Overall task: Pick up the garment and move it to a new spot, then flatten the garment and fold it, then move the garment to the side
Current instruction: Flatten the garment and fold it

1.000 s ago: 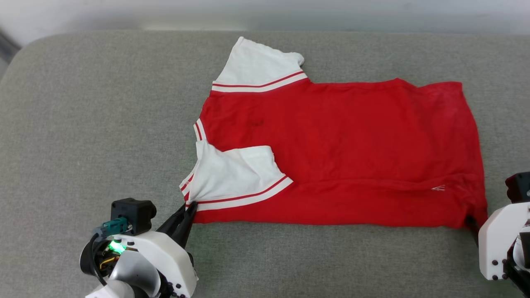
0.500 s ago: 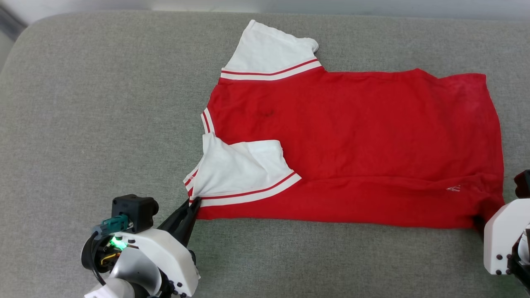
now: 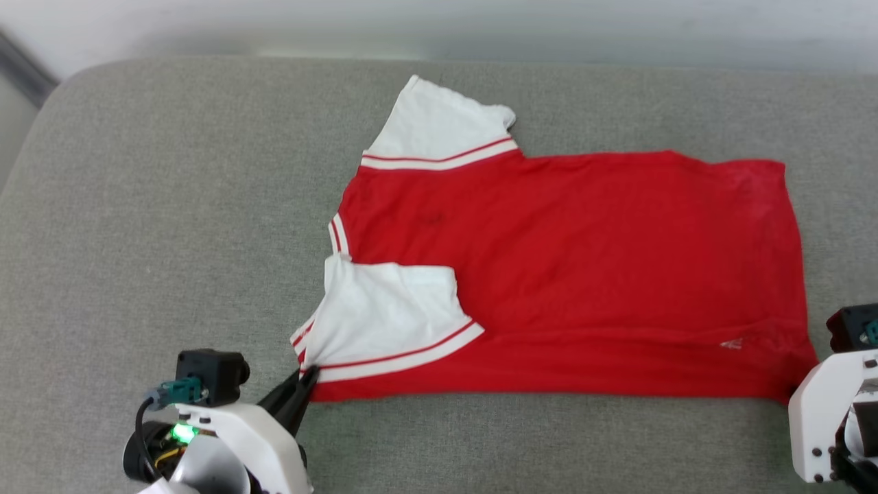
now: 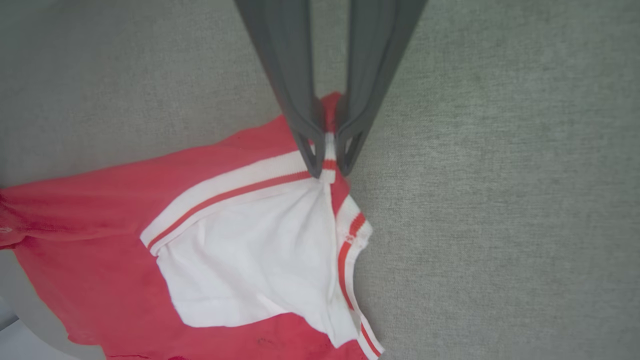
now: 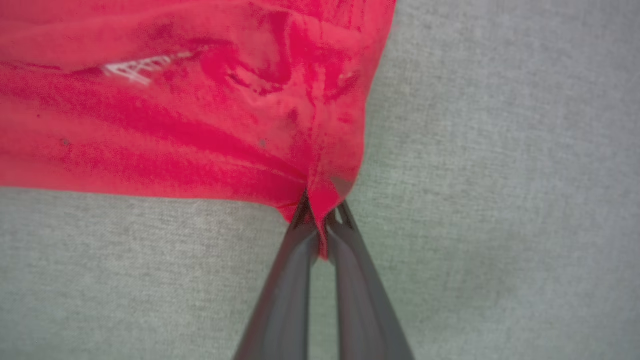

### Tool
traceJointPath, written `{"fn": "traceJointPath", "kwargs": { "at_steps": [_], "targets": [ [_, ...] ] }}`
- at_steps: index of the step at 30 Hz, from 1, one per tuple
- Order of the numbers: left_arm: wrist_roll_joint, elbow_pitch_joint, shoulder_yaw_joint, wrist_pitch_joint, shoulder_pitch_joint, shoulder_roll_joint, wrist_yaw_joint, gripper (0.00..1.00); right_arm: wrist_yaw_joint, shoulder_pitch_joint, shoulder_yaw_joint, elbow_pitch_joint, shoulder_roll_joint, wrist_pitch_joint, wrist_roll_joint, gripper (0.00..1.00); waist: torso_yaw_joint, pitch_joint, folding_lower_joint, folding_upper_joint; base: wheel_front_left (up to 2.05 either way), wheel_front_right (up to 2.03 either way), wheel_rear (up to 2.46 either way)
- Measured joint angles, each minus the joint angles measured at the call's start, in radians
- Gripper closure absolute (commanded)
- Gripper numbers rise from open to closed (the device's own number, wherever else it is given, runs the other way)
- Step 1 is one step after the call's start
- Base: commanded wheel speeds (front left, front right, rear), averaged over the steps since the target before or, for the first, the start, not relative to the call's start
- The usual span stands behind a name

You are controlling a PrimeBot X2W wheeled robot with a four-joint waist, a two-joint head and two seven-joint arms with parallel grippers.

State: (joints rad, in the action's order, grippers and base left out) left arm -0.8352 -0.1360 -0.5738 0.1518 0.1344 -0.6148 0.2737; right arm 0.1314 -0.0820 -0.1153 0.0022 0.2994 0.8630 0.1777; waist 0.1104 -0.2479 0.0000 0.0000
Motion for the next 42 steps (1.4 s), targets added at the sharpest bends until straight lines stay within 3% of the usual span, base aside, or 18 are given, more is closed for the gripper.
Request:
{"fn": "traceJointPath", "kwargs": {
  "at_steps": [16, 21, 32, 33, 34, 35, 36, 42],
  "targets": [
    [-0.049, -0.084, -0.028, 0.062, -0.185, -0.089, 0.028, 1.00, 0.000, 0.197, -0.014, -0.203, 0.058, 0.089, 0.094, 1.00, -0.036, 0.083, 0.0000, 0.0000, 0.00, 0.00, 0.00],
    [-0.059, -0.058, -0.041, 0.072, -0.190, -0.076, 0.023, 1.00, 0.000, 0.231, -0.024, -0.187, 0.050, 0.093, 0.086, 1.00, -0.039, 0.079, 0.0000, 0.0000, 0.00, 0.00, 0.00],
    [-0.079, 0.059, -0.073, 0.074, -0.175, -0.036, -0.037, 1.00, 0.000, 0.226, -0.007, -0.057, 0.035, 0.044, 0.105, 1.00, -0.043, 0.084, 0.0000, 0.0000, 0.00, 0.00, 0.00],
    [-0.079, 0.066, -0.074, 0.070, -0.172, -0.034, -0.043, 1.00, 0.000, 0.225, -0.005, -0.055, 0.036, 0.036, 0.106, 0.82, -0.043, 0.085, 0.0000, 0.0000, 0.00, 0.00, 0.00],
    [-0.076, 0.071, -0.076, 0.062, -0.170, -0.032, -0.047, 0.83, 0.000, 0.225, -0.006, -0.052, 0.036, 0.022, 0.106, 0.07, -0.043, 0.086, 0.0000, 0.0000, 0.00, 0.00, 0.00],
    [-0.073, 0.075, -0.076, 0.053, -0.168, -0.030, -0.052, 0.42, 0.000, 0.223, -0.007, -0.046, 0.035, 0.015, 0.107, 0.00, -0.043, 0.088, 0.0000, 0.0000, 0.00, 0.00, 0.00],
    [-0.072, 0.080, -0.075, 0.045, -0.166, -0.027, -0.053, 0.00, 0.000, 0.222, -0.006, -0.043, 0.036, 0.009, 0.108, 0.00, -0.044, 0.090, 0.0000, 0.0000, 0.00, 0.00, 0.00],
    [-0.059, 0.079, -0.043, -0.043, -0.142, -0.008, -0.073, 0.00, 0.000, 0.200, -0.020, -0.064, 0.028, -0.037, 0.124, 0.00, -0.047, 0.120, 0.0000, 0.0000, 0.00, 0.00, 0.00]
  ]
}}
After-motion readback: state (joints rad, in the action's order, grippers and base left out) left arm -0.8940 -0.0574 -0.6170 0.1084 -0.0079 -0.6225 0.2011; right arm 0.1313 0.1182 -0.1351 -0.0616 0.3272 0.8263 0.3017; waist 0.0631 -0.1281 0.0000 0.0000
